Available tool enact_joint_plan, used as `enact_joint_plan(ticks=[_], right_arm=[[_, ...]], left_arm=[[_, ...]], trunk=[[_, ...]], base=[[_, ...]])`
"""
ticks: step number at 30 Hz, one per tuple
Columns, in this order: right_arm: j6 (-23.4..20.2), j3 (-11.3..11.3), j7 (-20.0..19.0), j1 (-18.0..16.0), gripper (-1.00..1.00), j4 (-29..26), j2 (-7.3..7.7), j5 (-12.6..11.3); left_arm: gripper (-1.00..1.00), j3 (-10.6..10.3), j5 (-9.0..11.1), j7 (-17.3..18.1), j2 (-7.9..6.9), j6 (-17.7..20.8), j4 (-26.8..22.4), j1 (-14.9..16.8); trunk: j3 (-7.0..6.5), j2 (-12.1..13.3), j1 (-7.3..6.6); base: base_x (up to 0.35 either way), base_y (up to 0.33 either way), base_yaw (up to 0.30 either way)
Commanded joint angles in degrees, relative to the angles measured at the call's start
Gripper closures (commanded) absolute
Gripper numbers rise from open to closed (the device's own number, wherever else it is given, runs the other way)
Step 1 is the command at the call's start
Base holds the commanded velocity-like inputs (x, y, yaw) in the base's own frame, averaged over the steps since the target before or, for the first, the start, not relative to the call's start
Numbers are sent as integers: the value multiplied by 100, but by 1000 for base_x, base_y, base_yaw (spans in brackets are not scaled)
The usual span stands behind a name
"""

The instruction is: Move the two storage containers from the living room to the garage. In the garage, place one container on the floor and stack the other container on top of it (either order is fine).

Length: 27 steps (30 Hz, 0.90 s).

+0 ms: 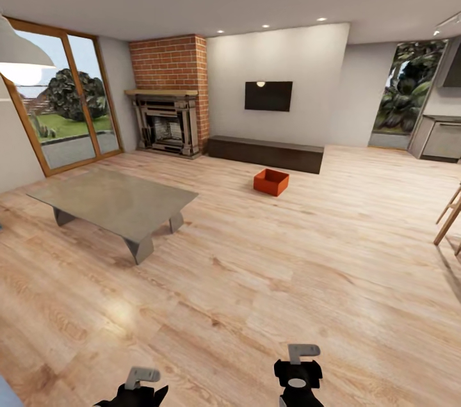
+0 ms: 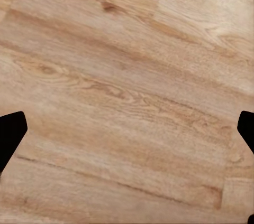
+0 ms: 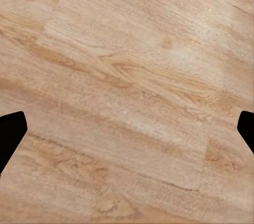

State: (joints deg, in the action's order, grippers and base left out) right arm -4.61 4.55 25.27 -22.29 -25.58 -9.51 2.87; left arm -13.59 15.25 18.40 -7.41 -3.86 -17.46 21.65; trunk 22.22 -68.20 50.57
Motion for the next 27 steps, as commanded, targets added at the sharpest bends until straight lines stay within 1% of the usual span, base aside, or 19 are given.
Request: enact_joint_plan(ticks=[1, 7, 11, 13, 14, 15, 17, 21, 23, 24, 27], right_arm=[[-48, 28, 37, -3, -100, -4, 2, 30], [-48, 32, 39, -3, -100, 0, 2, 30], [-48, 35, 39, -3, -100, 0, 2, 30], [-48, 36, 39, -3, -100, 0, 2, 30], [-48, 36, 39, -3, -100, 1, 2, 30], [-48, 36, 39, -3, -100, 1, 2, 30], [-48, 37, 39, -3, -100, 1, 2, 30], [-48, 37, 39, -3, -100, 1, 2, 30], [-48, 37, 39, -3, -100, -3, 2, 30], [-48, 35, 39, -3, -100, -5, 2, 30], [-48, 33, 39, -3, -100, -7, 2, 30]], left_arm=[[-100, -48, 59, 5, -6, -17, 6, 5], [-100, -60, 52, 7, -6, 149, 2, 6], [-100, -58, 57, -57, -6, 389, -6, 9], [-100, -57, 71, -105, -6, 618, -28, 13], [-100, -60, 70, -151, -4, 657, -49, 10], [-100, -61, 71, -197, -3, 658, -57, 9], [-100, -64, 72, -534, 1, 490, -74, 8], [-100, -64, 75, -812, 1, 309, -59, 7], [-100, -63, 72, -810, -2, 283, -40, 6], [-100, -62, 70, -736, -4, 301, -30, 6], [-100, -64, 63, -403, -8, 538, -18, 12]], trunk=[[6, -4, 2], [6, -4, 2], [6, -4, 2], [6, -4, 2], [6, -4, 2], [6, -4, 2], [6, -4, 2], [6, -4, 2], [6, -4, 2], [6, -4, 2], [6, -4, 2]], base=[[232, 0, 0], [221, 0, 0], [199, 0, 0], [135, 0, 0], [69, 0, 0], [56, 0, 0], [37, 0, 0], [63, 0, 0], [99, 0, 0], [129, 0, 0], [146, 0, 0]])
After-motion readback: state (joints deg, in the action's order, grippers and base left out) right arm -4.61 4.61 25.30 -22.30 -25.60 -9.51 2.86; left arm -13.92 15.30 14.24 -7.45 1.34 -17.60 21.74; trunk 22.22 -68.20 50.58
